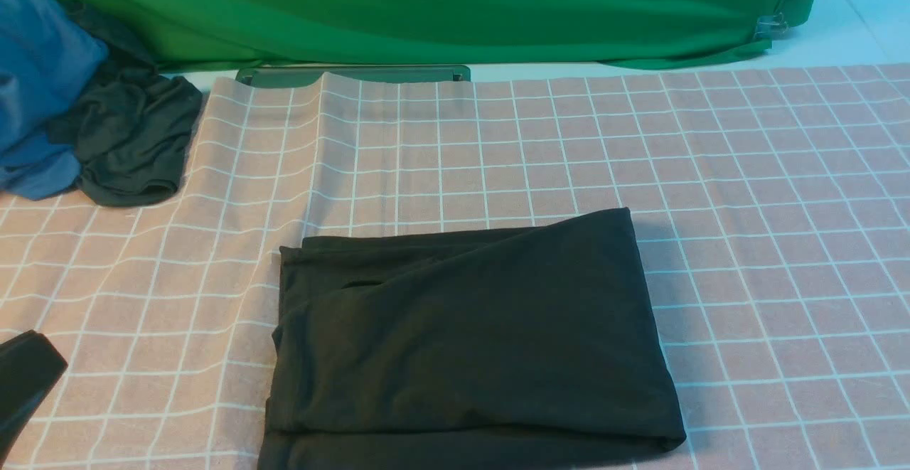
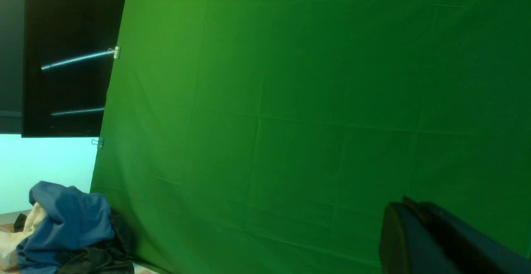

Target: Fold a long-sleeved shirt over a pink coffee tablecloth.

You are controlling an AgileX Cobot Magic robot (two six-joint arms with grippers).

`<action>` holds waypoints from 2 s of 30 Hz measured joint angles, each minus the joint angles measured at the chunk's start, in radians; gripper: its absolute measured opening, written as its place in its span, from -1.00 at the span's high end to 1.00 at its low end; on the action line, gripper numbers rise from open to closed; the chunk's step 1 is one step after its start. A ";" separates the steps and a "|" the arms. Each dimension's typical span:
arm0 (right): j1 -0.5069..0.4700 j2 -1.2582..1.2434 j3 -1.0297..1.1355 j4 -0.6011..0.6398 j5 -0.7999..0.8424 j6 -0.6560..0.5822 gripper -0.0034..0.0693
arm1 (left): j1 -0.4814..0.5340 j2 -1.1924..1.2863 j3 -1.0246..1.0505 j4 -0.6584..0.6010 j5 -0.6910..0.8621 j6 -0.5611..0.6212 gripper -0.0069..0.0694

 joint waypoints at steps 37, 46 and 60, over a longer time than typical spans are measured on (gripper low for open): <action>-0.001 0.000 0.001 0.000 0.002 -0.001 0.66 | 0.396 -0.066 0.389 -0.171 -0.295 0.307 0.79; -0.001 0.000 0.001 0.000 0.004 0.000 0.61 | 0.397 -0.067 0.389 -0.179 -0.289 0.308 0.79; -0.001 0.000 0.001 0.000 0.005 0.000 0.51 | 0.397 -0.067 0.389 -0.168 -0.289 0.309 0.78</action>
